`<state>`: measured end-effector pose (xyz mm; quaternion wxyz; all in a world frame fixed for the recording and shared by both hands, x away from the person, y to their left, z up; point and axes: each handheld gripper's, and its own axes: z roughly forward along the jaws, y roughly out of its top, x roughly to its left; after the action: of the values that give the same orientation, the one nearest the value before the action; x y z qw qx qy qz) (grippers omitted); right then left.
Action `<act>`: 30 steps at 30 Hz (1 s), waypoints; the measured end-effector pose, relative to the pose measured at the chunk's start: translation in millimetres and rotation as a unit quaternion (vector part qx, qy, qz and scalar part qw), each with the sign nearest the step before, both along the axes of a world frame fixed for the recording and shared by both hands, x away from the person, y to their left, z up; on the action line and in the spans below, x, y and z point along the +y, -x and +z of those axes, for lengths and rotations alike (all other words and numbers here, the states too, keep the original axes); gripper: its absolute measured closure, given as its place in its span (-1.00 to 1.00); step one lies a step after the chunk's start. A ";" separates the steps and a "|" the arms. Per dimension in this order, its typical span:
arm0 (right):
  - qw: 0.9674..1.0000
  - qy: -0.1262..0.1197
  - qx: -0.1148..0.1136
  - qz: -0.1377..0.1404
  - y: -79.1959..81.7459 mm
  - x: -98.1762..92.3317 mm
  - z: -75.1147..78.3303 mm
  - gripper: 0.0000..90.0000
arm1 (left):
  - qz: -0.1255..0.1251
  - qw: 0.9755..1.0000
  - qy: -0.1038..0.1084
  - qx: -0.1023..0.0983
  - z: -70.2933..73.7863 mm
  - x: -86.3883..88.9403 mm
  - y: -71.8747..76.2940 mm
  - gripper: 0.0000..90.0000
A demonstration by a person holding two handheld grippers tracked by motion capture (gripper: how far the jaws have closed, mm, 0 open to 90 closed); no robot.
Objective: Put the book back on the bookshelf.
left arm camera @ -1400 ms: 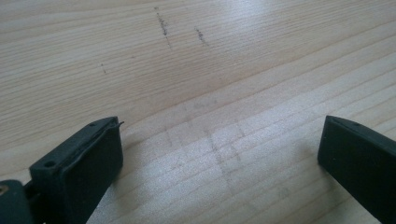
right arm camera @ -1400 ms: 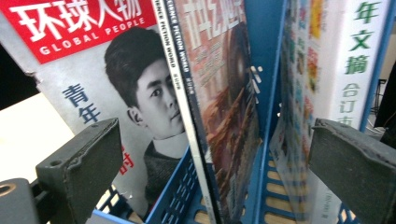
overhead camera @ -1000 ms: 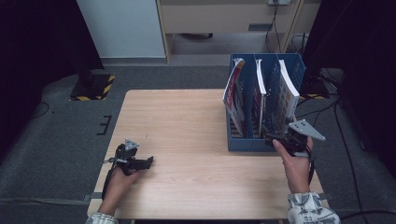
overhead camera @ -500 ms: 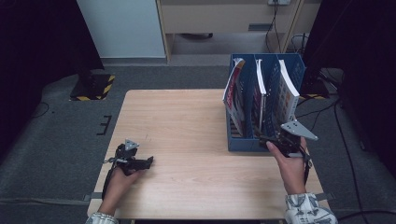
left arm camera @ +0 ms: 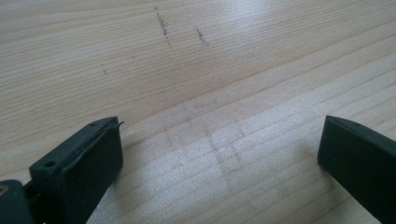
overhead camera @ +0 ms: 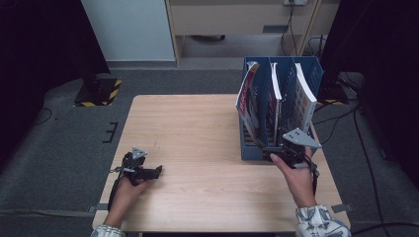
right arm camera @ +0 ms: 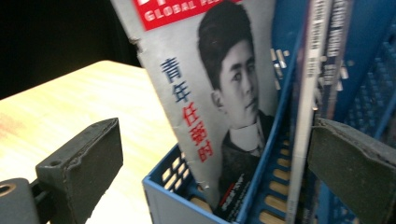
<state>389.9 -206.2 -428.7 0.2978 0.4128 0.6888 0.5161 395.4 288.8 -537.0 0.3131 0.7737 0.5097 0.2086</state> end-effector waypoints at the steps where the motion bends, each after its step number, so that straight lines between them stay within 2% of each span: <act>1: 1.000 0.000 0.002 0.001 0.2 2.5 -0.6 -0.92 | 0.000 1.000 0.000 0.000 0.0 0.0 0.0 -1.00; 17: 0.998 0.025 0.012 0.054 6.4 37.6 -7.3 -0.91 | 0.000 1.000 0.000 0.000 0.0 0.0 0.0 -1.00; 30: 0.994 0.049 0.028 0.095 11.7 64.0 -15.7 -0.91 | 0.000 1.000 0.000 0.000 0.0 0.0 0.0 -1.00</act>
<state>378.2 -142.2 -444.4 0.2480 0.3445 0.7576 0.4958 395.4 288.8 -537.0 0.3129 0.7739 0.5096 0.2086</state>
